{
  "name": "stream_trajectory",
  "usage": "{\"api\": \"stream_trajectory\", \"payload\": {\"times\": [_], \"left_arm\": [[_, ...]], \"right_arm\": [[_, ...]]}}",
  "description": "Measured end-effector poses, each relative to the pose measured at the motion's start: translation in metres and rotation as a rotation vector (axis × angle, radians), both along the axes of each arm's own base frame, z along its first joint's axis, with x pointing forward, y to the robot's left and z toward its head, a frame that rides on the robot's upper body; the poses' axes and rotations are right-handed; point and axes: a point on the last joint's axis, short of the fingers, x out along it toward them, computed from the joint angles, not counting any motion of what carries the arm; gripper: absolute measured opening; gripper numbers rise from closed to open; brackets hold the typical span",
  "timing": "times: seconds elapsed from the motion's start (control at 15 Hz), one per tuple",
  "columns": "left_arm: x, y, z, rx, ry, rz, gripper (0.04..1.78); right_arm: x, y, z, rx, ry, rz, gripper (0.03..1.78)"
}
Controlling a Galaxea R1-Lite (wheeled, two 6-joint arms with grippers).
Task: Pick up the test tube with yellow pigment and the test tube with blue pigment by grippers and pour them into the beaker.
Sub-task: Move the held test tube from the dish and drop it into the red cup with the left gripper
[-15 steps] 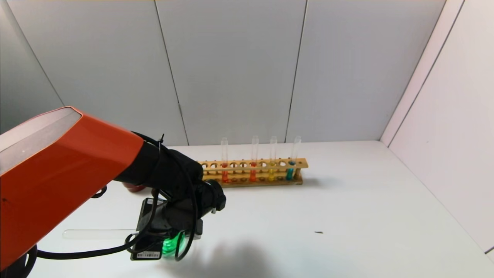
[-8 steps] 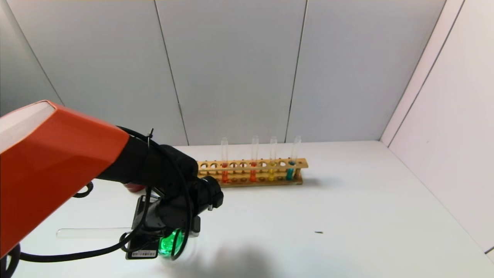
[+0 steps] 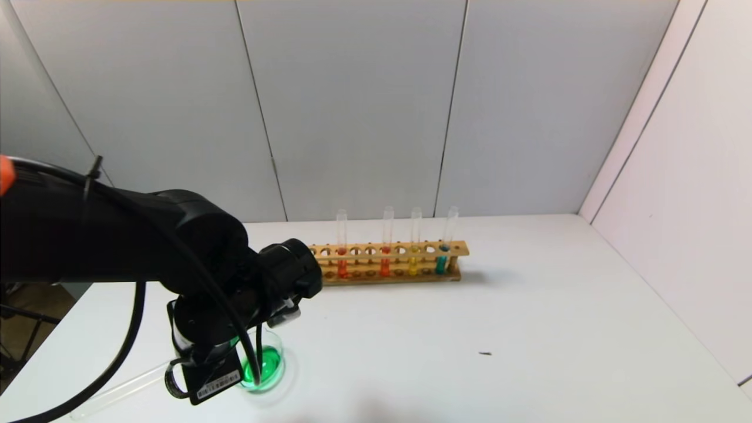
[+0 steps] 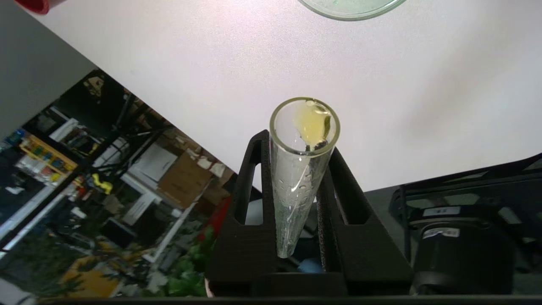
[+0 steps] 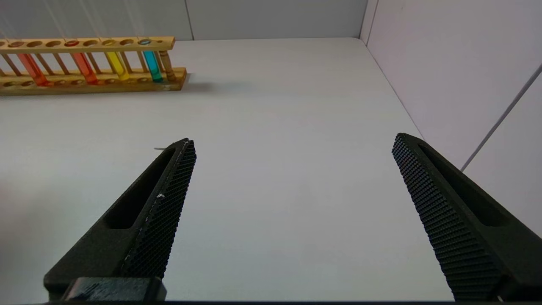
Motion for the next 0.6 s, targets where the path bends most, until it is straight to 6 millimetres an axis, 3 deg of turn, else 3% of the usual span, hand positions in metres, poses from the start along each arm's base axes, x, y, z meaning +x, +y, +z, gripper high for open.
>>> {"api": "stream_trajectory", "payload": {"times": [0.27, 0.6], "left_arm": [[-0.008, 0.009, 0.033, -0.219, -0.222, 0.114, 0.32], [-0.016, 0.034, 0.074, -0.471, -0.497, 0.266, 0.32]], "right_arm": [[0.0, 0.0, 0.0, 0.0, 0.0, 0.0, 1.7], [0.0, 0.0, 0.0, 0.0, 0.0, 0.001, 1.7]]}}
